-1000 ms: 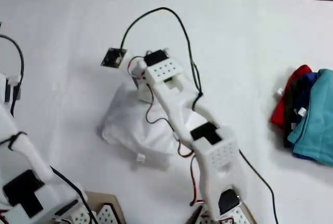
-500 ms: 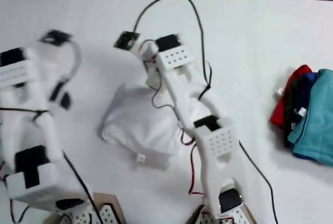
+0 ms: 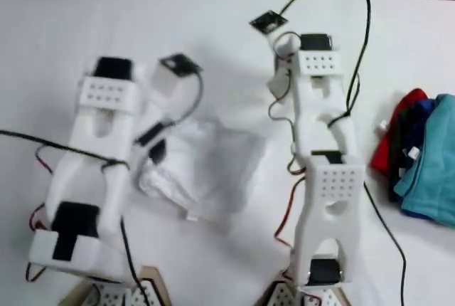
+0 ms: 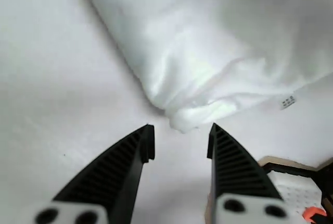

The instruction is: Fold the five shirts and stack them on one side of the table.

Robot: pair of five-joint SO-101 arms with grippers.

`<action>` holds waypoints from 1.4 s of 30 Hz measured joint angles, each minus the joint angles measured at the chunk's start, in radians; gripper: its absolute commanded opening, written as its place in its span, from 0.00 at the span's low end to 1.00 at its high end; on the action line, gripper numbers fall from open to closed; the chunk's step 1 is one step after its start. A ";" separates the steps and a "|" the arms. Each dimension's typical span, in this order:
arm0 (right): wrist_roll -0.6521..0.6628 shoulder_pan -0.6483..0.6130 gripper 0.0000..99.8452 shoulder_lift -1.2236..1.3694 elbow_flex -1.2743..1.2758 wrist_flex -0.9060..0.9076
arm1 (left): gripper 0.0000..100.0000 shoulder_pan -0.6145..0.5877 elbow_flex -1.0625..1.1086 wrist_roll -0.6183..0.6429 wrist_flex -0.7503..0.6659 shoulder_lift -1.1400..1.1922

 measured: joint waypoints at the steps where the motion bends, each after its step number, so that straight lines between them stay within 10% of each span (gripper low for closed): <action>1: -0.002 0.000 0.30 0.000 0.000 0.000 | 0.19 0.023 0.023 0.000 -0.021 -0.009; 10: -0.003 0.000 0.30 0.000 0.000 0.000 | 0.19 0.048 0.350 0.000 -0.315 -0.012; 42: -0.009 -0.011 0.30 0.000 0.000 -0.015 | 0.19 0.054 0.517 -0.025 -0.416 -0.236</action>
